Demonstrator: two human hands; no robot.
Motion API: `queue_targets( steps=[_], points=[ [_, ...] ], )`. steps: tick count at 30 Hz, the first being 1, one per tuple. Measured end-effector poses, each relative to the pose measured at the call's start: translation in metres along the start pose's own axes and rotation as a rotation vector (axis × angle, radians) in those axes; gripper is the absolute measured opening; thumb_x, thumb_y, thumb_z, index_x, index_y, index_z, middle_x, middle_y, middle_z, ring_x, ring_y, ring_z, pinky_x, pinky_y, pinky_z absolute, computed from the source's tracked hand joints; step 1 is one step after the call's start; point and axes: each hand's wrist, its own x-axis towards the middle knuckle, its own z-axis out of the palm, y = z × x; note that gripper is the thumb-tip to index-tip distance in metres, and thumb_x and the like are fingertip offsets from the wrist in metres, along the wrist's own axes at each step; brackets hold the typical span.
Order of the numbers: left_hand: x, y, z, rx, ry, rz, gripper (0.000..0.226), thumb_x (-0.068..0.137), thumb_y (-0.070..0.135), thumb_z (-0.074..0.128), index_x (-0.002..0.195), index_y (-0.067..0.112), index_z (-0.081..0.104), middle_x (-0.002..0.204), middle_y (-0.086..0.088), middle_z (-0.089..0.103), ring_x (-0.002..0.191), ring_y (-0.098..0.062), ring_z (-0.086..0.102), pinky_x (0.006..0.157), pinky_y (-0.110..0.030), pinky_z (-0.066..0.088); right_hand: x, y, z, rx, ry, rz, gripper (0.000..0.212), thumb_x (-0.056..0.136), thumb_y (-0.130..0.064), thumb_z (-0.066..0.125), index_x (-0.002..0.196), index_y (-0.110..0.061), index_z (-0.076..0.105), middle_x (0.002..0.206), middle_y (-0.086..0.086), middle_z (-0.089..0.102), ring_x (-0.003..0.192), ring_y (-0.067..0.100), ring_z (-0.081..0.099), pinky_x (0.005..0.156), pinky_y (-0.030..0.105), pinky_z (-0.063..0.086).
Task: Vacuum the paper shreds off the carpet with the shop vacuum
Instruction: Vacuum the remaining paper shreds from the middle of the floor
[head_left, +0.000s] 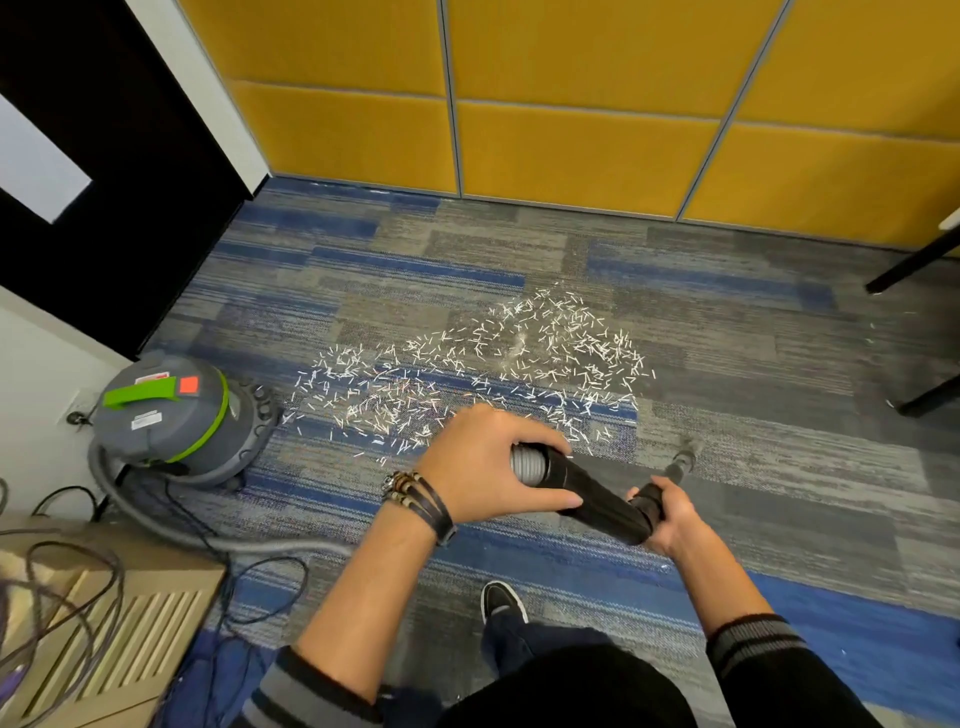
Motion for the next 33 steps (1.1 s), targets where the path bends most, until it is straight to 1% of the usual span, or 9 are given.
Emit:
queue_targets(
  steps=[2,4,7,11,17,21,24,29,33],
  points=[
    [-0.004,-0.004,-0.003,-0.004,0.021,-0.002,0.048,0.07,0.065,0.084,0.107,0.034,0.081,0.095,0.023,0.077,0.087,0.005,0.07,0.094,-0.025,0.056,0.005,0.008,0.007,-0.001,-0.019,0.031,0.023,0.099,-0.032,0.048,0.089,-0.013,0.042,0.055,0.006,0.054,0.045,0.018,0.052,0.052,0.028,0.054],
    [-0.013,-0.011,-0.017,0.004,0.041,0.0,0.046,0.07,0.06,0.089,0.107,0.034,0.082,0.095,0.023,0.077,0.088,0.005,0.07,0.093,-0.022,0.055,0.003,0.023,0.023,0.017,-0.05,0.051,0.023,0.1,-0.032,0.049,0.089,-0.012,0.042,0.057,0.007,0.054,0.046,0.018,0.053,0.051,0.029,0.054],
    [-0.028,-0.023,-0.04,0.019,0.091,-0.012,0.045,0.068,0.06,0.09,0.105,0.035,0.082,0.094,0.022,0.078,0.088,0.007,0.07,0.09,-0.022,0.056,-0.002,0.038,0.053,0.016,-0.097,0.088,0.025,0.099,-0.032,0.051,0.09,-0.01,0.042,0.06,0.008,0.053,0.047,0.019,0.053,0.047,0.031,0.055],
    [-0.049,-0.031,-0.05,0.022,0.12,0.006,0.045,0.068,0.062,0.09,0.102,0.034,0.083,0.091,0.024,0.077,0.086,0.011,0.07,0.087,-0.016,0.054,-0.006,0.058,0.072,-0.03,-0.126,0.086,0.024,0.099,-0.031,0.052,0.094,-0.009,0.043,0.066,0.008,0.052,0.05,0.019,0.053,0.043,0.03,0.053],
    [-0.056,-0.03,-0.031,-0.051,0.049,0.008,0.045,0.068,0.063,0.088,0.104,0.036,0.082,0.089,0.024,0.077,0.083,0.007,0.07,0.084,-0.013,0.052,-0.012,0.066,0.024,-0.016,-0.046,0.018,0.019,0.098,-0.026,0.052,0.095,-0.01,0.042,0.062,0.008,0.053,0.057,0.017,0.051,0.049,0.025,0.053],
    [-0.047,-0.03,0.007,-0.077,-0.05,-0.006,0.041,0.072,0.052,0.092,0.107,0.031,0.082,0.097,0.018,0.079,0.091,0.003,0.07,0.091,-0.014,0.051,-0.01,0.059,-0.025,-0.038,0.07,-0.022,0.025,0.1,-0.029,0.046,0.083,-0.012,0.042,0.056,0.008,0.053,0.043,0.02,0.055,0.04,0.029,0.052],
    [-0.047,-0.031,0.024,-0.12,-0.052,-0.012,0.04,0.073,0.048,0.093,0.106,0.029,0.083,0.099,0.017,0.079,0.093,0.003,0.07,0.092,-0.013,0.051,-0.012,0.055,-0.04,-0.076,0.106,-0.013,0.025,0.102,-0.03,0.043,0.084,-0.011,0.042,0.061,0.008,0.052,0.055,0.021,0.051,0.04,0.03,0.052],
    [-0.061,-0.036,0.0,-0.079,-0.006,-0.042,0.041,0.072,0.054,0.091,0.106,0.033,0.083,0.095,0.019,0.079,0.088,0.002,0.072,0.091,-0.027,0.056,-0.014,0.069,-0.01,-0.09,0.043,0.014,0.027,0.102,-0.03,0.043,0.084,-0.01,0.041,0.064,0.009,0.05,0.058,0.021,0.048,0.041,0.033,0.053],
    [-0.087,-0.036,-0.039,0.009,0.016,-0.048,0.042,0.07,0.057,0.091,0.105,0.036,0.082,0.095,0.023,0.078,0.089,0.005,0.07,0.088,-0.017,0.053,-0.017,0.1,0.031,-0.07,-0.056,0.062,0.026,0.099,-0.029,0.045,0.083,-0.009,0.042,0.053,0.009,0.051,0.051,0.02,0.05,0.048,0.026,0.053]
  ],
)
